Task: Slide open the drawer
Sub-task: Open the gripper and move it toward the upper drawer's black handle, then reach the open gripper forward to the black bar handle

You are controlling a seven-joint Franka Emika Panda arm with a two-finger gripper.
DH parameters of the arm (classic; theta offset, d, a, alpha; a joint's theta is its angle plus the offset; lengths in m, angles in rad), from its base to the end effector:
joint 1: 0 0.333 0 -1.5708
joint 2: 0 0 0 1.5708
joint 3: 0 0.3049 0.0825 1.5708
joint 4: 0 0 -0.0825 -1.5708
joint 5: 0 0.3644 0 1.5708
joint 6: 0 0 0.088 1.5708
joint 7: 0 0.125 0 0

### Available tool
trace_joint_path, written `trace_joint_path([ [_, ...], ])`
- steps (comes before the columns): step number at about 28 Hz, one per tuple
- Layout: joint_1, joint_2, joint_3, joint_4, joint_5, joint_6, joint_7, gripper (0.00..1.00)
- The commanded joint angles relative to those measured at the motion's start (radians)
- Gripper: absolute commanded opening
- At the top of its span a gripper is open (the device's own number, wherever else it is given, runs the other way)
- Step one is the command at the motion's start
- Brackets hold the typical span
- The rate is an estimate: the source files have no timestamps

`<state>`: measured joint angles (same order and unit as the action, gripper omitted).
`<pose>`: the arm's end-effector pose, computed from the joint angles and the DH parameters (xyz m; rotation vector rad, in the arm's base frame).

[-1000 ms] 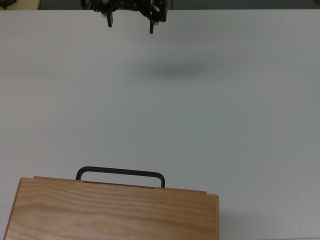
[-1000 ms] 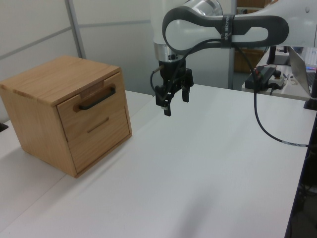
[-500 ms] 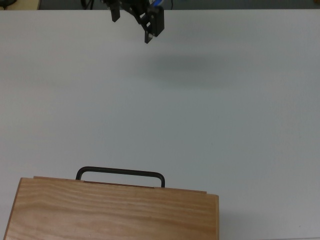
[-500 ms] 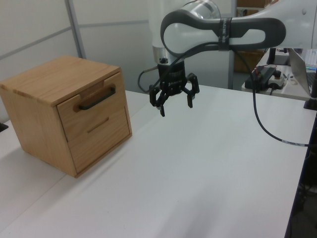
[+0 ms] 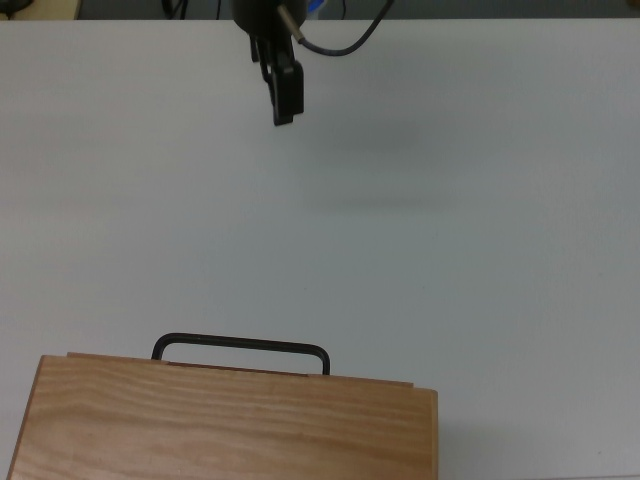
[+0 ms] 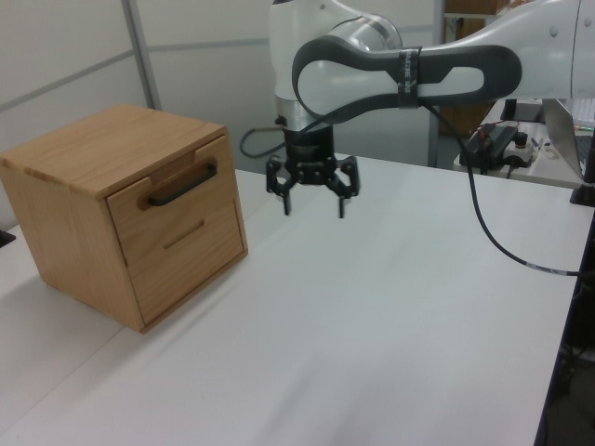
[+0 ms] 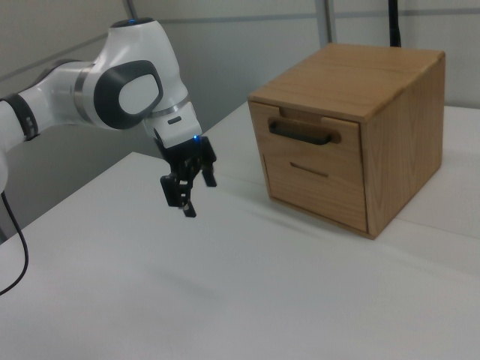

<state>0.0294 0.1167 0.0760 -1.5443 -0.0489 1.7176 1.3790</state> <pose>0.5802 0.0537 0.5560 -2.5216 1.8552 -0.1078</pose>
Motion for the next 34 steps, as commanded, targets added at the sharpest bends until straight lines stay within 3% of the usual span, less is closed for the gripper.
trace_joint_path([
  [1,0.004,0.020,-0.004,-0.033,0.020,0.150,0.167,1.00],
  [7,0.004,0.061,-0.004,-0.034,0.020,0.335,0.255,1.00],
  [13,0.004,0.142,-0.004,-0.037,0.020,0.624,0.322,1.00],
  [25,-0.005,0.296,-0.004,-0.027,0.020,1.065,0.328,1.00],
  [34,-0.023,0.373,-0.005,0.050,0.020,1.191,0.328,0.93],
])
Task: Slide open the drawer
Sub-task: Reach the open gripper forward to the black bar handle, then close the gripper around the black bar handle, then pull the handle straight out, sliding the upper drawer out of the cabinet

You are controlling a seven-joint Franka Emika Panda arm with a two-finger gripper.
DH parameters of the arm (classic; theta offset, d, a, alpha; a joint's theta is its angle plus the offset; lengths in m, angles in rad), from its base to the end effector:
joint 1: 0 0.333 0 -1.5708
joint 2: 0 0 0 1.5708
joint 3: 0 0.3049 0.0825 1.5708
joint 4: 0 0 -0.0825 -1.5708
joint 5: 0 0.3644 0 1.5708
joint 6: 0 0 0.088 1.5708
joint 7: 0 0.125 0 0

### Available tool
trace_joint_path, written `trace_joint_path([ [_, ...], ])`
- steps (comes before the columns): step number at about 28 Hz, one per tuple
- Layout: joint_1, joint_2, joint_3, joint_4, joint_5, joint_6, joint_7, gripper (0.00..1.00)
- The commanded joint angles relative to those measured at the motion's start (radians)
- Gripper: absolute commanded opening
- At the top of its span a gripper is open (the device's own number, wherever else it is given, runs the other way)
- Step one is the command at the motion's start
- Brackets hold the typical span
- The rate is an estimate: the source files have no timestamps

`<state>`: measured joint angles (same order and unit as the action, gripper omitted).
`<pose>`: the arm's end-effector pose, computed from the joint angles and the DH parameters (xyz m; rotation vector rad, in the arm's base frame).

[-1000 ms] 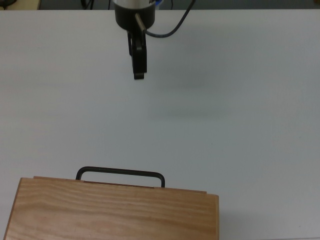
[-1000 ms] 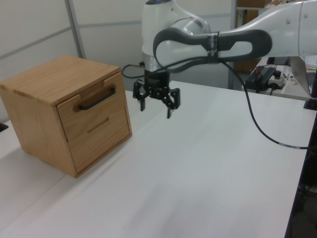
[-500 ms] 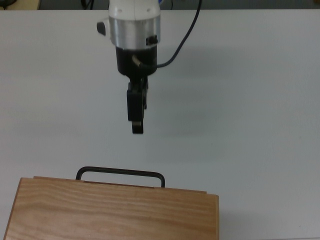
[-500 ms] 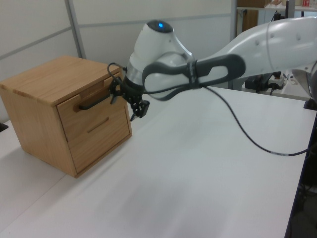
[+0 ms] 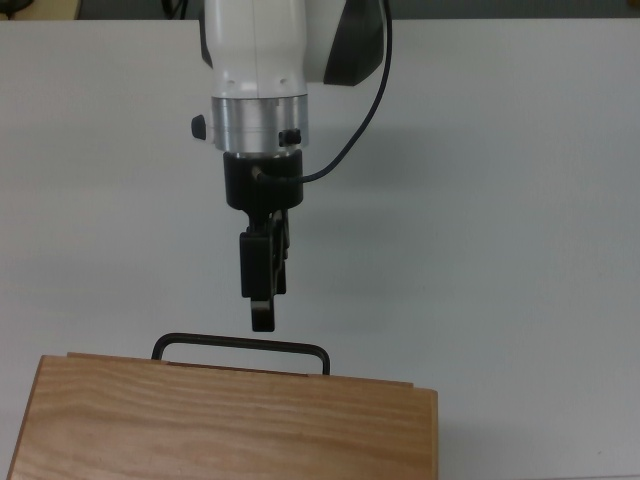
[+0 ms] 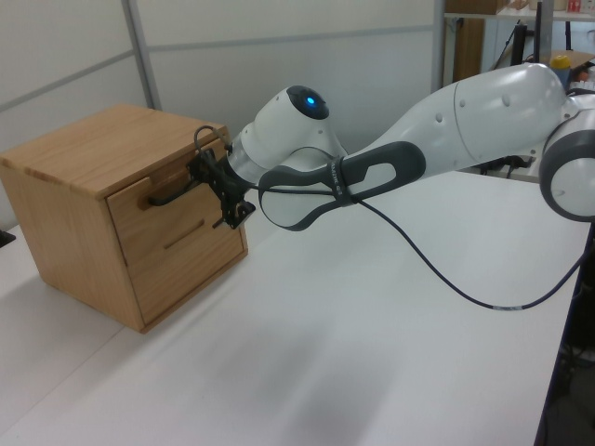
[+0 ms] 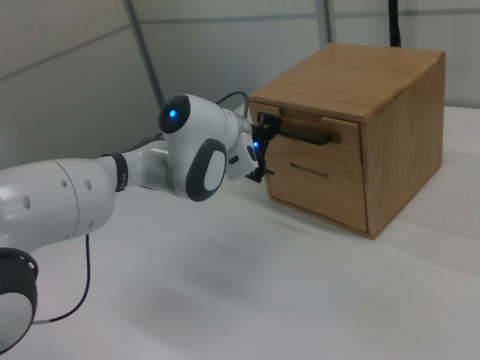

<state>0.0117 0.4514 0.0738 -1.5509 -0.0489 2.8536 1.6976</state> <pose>0.7225 0.0543 0.4784 -1.6729 1.7113 -0.6887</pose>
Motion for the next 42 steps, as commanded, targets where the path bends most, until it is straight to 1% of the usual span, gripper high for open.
trace_joint_path([
  [1,-0.010,0.041,-0.006,0.060,0.020,0.087,0.010,0.93],
  [6,-0.015,0.055,-0.011,0.078,0.018,0.133,0.005,0.93],
  [8,-0.015,0.079,-0.012,0.103,0.017,0.135,0.002,0.82],
  [10,-0.016,0.098,-0.014,0.126,0.015,0.135,0.001,0.76],
  [11,-0.016,0.107,-0.014,0.135,0.015,0.135,0.001,0.70],
  [12,-0.016,0.121,-0.014,0.146,0.008,0.136,-0.004,0.48],
  [14,-0.016,0.122,-0.014,0.146,0.003,0.136,-0.006,0.32],
  [15,-0.015,0.122,-0.016,0.146,0.000,0.136,-0.009,0.22],
  [16,-0.015,0.122,-0.014,0.146,-0.006,0.136,-0.013,0.08],
  [17,-0.015,0.122,-0.014,0.144,-0.012,0.136,-0.018,0.00],
  [18,-0.013,0.122,-0.012,0.144,-0.026,0.136,-0.024,0.00],
  [23,-0.009,0.121,-0.008,0.140,-0.052,0.136,-0.026,0.00],
  [29,-0.002,0.121,-0.006,0.137,-0.066,0.135,-0.026,0.00],
  [33,-0.002,0.115,-0.008,0.130,-0.066,0.132,-0.027,0.00],
  [37,-0.004,0.080,-0.006,0.088,-0.063,0.125,-0.026,0.00],
  [39,-0.004,0.050,-0.006,0.043,-0.062,0.125,-0.022,0.00],
  [42,-0.009,0.023,-0.008,0.011,-0.057,0.124,-0.019,0.00],
])
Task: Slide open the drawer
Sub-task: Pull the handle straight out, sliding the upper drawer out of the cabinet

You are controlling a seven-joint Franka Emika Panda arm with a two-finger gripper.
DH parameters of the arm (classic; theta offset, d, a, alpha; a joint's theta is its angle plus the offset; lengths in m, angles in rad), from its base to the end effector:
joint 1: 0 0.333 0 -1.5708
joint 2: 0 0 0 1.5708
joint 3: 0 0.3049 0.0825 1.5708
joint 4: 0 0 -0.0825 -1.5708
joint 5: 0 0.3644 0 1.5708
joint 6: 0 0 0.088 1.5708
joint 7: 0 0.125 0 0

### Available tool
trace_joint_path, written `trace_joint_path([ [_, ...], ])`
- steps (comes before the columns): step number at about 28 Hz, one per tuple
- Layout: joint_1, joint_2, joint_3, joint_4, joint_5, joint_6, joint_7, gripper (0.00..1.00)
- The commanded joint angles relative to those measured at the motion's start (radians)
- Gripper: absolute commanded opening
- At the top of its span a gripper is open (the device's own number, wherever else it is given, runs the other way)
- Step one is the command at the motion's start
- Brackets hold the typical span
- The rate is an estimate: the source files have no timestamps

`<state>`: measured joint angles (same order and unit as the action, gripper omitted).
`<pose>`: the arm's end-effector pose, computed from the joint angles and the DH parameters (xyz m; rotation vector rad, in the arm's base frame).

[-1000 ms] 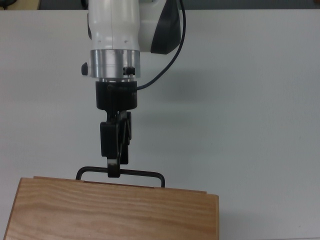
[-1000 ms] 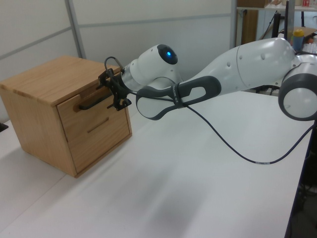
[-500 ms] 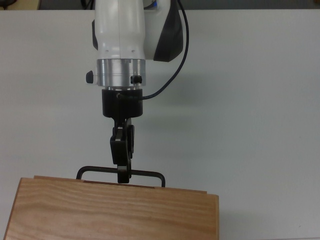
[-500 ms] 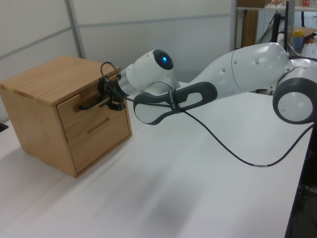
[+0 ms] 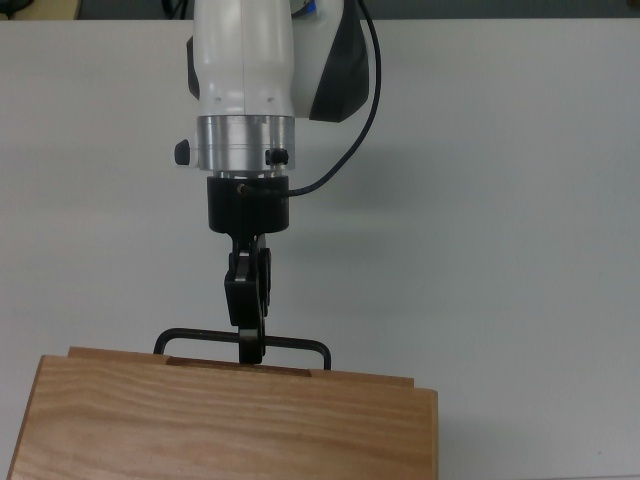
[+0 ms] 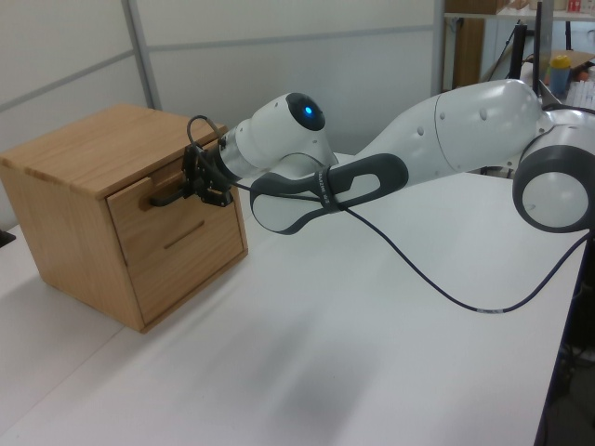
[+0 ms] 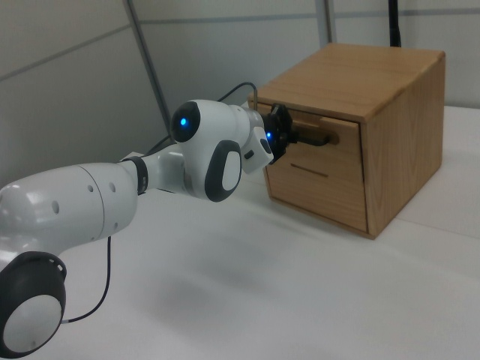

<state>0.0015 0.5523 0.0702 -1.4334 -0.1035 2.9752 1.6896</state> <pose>0.7479 0.0472 0.4835 -1.6197 1.5949 -0.8179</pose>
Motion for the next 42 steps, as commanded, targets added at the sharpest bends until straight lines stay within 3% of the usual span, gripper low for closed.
trace_joint_path([
  [1,0.002,-0.087,-0.004,-0.119,-0.001,0.002,-0.011,0.00],
  [11,-0.003,-0.196,-0.004,-0.266,-0.001,0.002,-0.013,0.00],
  [24,-0.003,-0.402,-0.004,-0.502,-0.001,0.001,-0.014,0.00],
  [42,-0.001,-0.499,-0.006,-0.518,-0.001,-0.372,-0.008,0.00],
])
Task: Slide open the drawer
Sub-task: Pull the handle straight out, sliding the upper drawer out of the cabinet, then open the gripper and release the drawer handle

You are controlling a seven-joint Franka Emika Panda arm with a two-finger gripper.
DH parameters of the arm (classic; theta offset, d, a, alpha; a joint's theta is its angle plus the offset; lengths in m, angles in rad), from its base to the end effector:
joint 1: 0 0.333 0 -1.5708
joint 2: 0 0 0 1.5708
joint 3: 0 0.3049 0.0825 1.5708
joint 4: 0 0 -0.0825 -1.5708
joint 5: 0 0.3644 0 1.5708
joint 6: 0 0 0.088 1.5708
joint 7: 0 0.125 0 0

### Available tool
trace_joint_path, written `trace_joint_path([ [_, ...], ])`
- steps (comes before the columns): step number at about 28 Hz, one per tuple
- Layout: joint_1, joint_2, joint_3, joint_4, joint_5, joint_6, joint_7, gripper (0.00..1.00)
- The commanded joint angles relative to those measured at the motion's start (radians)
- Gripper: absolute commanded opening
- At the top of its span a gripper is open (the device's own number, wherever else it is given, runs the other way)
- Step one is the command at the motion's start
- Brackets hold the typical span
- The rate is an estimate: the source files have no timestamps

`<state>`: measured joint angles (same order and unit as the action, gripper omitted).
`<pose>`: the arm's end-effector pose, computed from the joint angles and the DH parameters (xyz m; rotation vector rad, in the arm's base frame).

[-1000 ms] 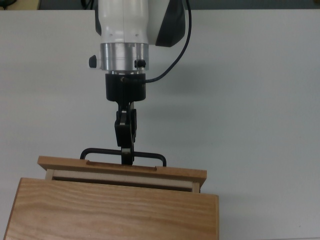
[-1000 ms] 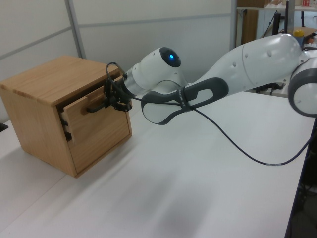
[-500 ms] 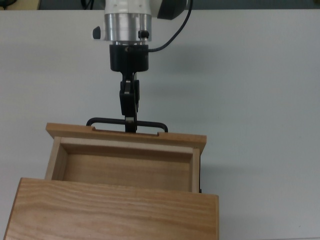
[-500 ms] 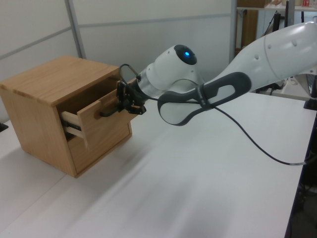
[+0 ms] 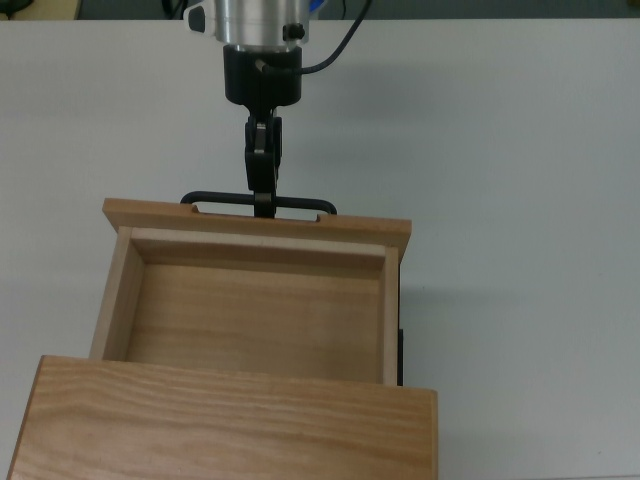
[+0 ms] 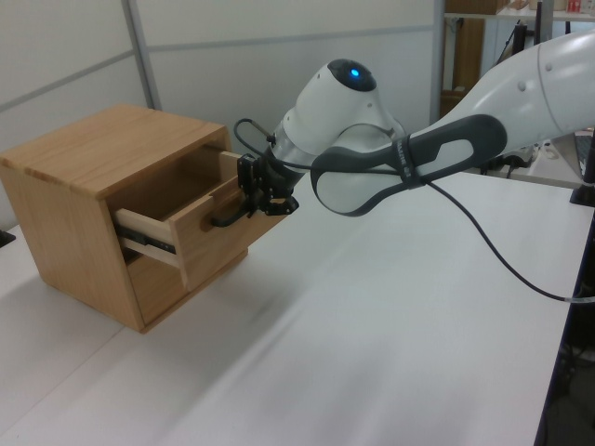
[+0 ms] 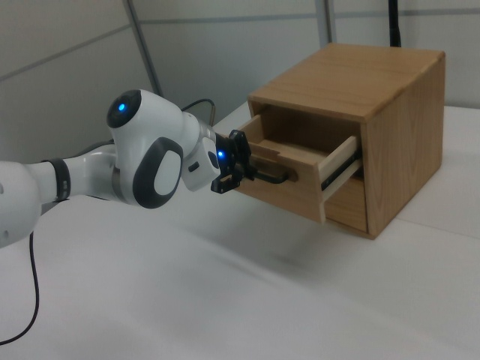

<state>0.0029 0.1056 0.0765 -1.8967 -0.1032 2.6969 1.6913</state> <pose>0.6251 0.0507 0.5104 -1.8458 1.7865 -0.6584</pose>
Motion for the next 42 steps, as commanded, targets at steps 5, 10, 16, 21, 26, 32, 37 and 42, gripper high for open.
trace_joint_path([
  [5,-0.003,-0.072,-0.012,-0.053,-0.001,-0.170,-0.010,0.00],
  [10,-0.003,-0.092,-0.014,-0.050,-0.003,-0.236,-0.010,0.00],
  [16,-0.001,-0.113,-0.012,-0.047,-0.004,-0.325,-0.010,0.00],
  [21,0.005,-0.136,-0.009,-0.045,-0.004,-0.405,-0.009,0.00],
  [26,0.006,-0.159,-0.004,-0.030,-0.004,-0.506,-0.004,0.00],
  [32,0.031,-0.184,-0.004,-0.002,-0.001,-0.636,0.001,0.00],
  [37,0.042,-0.190,-0.004,-0.001,-0.001,-0.660,0.005,0.00],
  [42,0.043,-0.181,-0.004,0.022,-0.001,-0.654,-0.005,0.07],
])
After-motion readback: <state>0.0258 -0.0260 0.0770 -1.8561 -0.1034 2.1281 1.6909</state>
